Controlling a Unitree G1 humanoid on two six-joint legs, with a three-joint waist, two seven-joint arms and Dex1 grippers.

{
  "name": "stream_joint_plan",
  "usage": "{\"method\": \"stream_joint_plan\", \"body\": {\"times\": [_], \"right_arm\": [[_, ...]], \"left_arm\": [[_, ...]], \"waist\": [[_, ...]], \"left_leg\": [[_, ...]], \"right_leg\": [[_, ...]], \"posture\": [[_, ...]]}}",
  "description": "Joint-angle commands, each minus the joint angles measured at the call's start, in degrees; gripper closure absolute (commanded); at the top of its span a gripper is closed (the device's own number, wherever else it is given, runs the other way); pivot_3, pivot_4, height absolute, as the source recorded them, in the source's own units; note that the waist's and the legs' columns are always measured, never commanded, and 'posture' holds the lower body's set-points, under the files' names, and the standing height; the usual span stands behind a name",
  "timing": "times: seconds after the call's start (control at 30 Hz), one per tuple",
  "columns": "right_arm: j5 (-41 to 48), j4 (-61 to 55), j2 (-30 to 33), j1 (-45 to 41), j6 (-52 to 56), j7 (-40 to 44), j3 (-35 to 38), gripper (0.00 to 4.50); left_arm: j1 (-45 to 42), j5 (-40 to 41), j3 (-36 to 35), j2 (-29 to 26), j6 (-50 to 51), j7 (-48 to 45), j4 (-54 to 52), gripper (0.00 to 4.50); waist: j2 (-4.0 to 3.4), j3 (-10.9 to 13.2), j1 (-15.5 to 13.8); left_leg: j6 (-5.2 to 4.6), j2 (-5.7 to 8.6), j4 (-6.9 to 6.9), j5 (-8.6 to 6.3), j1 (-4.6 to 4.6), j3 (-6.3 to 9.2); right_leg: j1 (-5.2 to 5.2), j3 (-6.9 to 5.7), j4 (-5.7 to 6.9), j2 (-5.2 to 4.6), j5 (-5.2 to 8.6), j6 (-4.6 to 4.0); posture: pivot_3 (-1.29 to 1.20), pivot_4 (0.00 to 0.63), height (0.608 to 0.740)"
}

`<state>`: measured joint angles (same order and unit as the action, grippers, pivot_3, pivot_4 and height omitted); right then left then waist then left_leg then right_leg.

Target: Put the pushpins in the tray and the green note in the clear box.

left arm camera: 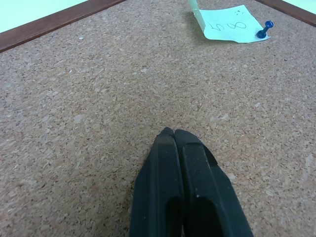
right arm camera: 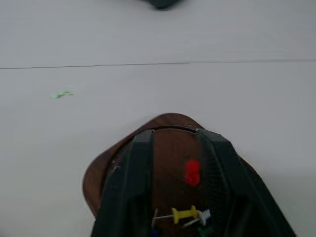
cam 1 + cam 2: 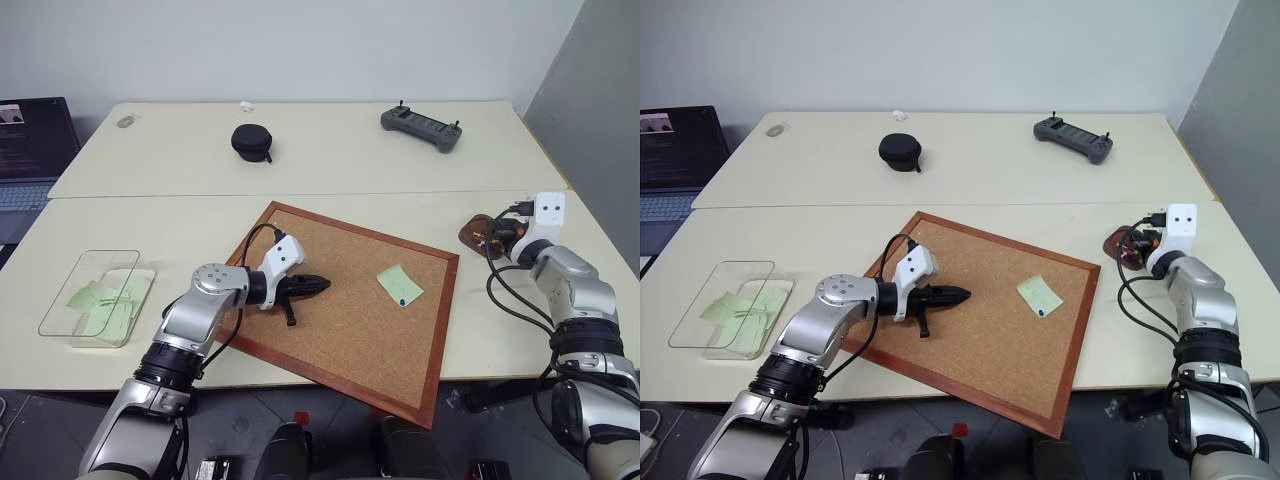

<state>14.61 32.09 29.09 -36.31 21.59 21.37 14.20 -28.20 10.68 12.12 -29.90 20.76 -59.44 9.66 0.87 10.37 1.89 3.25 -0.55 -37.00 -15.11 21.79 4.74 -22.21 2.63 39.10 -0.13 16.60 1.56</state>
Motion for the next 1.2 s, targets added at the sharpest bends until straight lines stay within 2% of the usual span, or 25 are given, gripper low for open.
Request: {"method": "stream_joint_plan", "body": {"times": [0.03, 0.07, 0.33, 0.53, 0.73, 0.97, 1.2], "right_arm": [[0.09, -0.86, 0.77, -1.32, -1.95, 0.19, 1.10, 2.06], [0.07, -0.94, 0.76, -1.24, -2.04, 0.22, 1.09, 1.85], [0.96, -6.79, 1.23, 1.44, -4.11, 4.28, 0.51, 1.85], [4.37, -24.99, 2.50, 10.86, -4.71, 18.82, -5.11, 1.85], [6.66, -40.98, 4.66, 21.22, -2.99, 28.39, -12.51, 1.85], [2.70, -43.71, 3.38, 26.12, -6.77, 28.39, -17.65, 1.85], [0.66, -42.53, 2.64, 26.01, -9.13, 28.31, -19.40, 1.85]], "left_arm": [[0.51, -1.06, 0.41, -0.39, 0.24, 0.41, -0.22, 4.50], [0.55, -1.04, 0.41, -0.41, 0.25, 0.39, -0.28, 4.50], [0.15, -1.14, 0.69, -0.16, 0.16, 0.27, -0.04, 4.50], [0.20, -1.09, 0.61, -0.28, 0.36, 0.30, -0.27, 4.50], [0.12, -1.10, 0.55, -0.32, 0.41, 0.32, -0.15, 4.50], [-0.01, -1.10, 0.61, -0.23, 0.48, 0.23, -0.16, 4.50], [0.02, -1.21, 0.71, -0.17, 0.46, 0.24, -0.27, 4.50]], "waist": [[0.00, 0.00, 0.01], [0.00, 0.00, 0.01], [0.00, 0.00, -0.01], [-0.02, -0.01, -0.01], [-0.01, -0.01, -0.04], [-0.01, -0.01, -0.07], [0.00, -0.01, -0.08]], "left_leg": [[0.00, 0.00, 0.00, 0.00, 0.00, 0.00], [0.00, 0.00, 0.00, 0.00, 0.00, 0.00], [0.00, 0.00, 0.00, 0.00, 0.01, 0.01], [0.00, -0.01, 0.00, 0.00, 0.01, 0.04], [0.00, -0.01, -0.01, 0.00, 0.02, 0.08], [0.00, 0.00, -0.06, 0.00, 0.00, 0.07], [0.00, 0.00, -0.05, 0.00, 0.01, 0.08]], "right_leg": [[0.00, 0.00, 0.00, 0.00, 0.00, 0.00], [0.00, 0.00, 0.00, 0.00, 0.00, 0.00], [0.00, -0.01, 0.00, 0.00, 0.00, 0.00], [0.00, -0.03, 0.00, 0.00, 0.00, 0.00], [0.02, -0.06, -0.02, 0.01, 0.01, 0.02], [0.03, -0.05, -0.02, 0.02, 0.01, 0.02], [0.03, -0.07, -0.03, 0.04, 0.01, 0.02]], "posture": [[0.00, 0.150, 0.740], [0.00, 0.150, 0.740], [0.00, 0.150, 0.740], [0.00, 0.150, 0.740], [0.00, 0.150, 0.740], [0.00, 0.150, 0.740], [0.00, 0.150, 0.740]]}}
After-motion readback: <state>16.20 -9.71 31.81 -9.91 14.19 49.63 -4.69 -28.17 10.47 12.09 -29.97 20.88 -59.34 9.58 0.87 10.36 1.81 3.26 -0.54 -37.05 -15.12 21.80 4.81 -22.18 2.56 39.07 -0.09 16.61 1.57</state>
